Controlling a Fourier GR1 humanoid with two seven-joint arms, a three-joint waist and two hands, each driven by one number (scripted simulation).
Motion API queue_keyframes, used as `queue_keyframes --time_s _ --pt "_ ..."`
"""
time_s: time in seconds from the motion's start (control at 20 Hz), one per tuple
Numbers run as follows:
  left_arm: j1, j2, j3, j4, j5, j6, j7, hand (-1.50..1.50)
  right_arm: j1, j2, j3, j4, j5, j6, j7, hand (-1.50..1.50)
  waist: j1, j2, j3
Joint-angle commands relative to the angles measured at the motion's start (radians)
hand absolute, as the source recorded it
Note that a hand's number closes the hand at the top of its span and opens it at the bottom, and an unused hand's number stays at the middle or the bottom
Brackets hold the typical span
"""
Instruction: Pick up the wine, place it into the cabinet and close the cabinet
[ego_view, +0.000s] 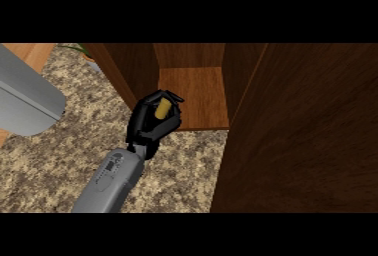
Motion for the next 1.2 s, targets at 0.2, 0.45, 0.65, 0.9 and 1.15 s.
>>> queue_keyframes --time_s 0.2,0.45,0.65,0.9,1.15 --pt "-0.181 -0.015 -0.013 0.244 0.115 0.028 -0.118 1.50 0.042 -0.022 -0.005 -0.181 -0.014 0.014 0.064 -1.50 -0.006 0.007 -0.004" --pt "-0.279 -0.016 -0.037 0.375 0.226 0.066 -0.138 1.50 0.051 0.014 0.047 -0.135 -0.014 0.016 -0.025 -1.50 -0.024 0.010 -0.004" --pt "-0.331 -0.016 -0.064 0.431 0.248 0.114 -0.133 1.50 0.109 -0.016 0.032 -0.185 -0.014 0.019 -0.049 -1.50 -0.028 0.006 -0.003" --pt "-0.475 -0.016 -0.060 0.600 0.217 0.134 -0.105 1.50 0.106 -0.007 0.025 -0.133 -0.045 0.036 -0.063 -1.50 -0.034 0.011 -0.003" --pt "-0.516 -0.016 -0.008 0.711 0.252 0.125 -0.124 1.50 0.096 -0.022 -0.002 -0.176 -0.076 0.053 -0.056 -1.50 -0.046 0.020 -0.004"
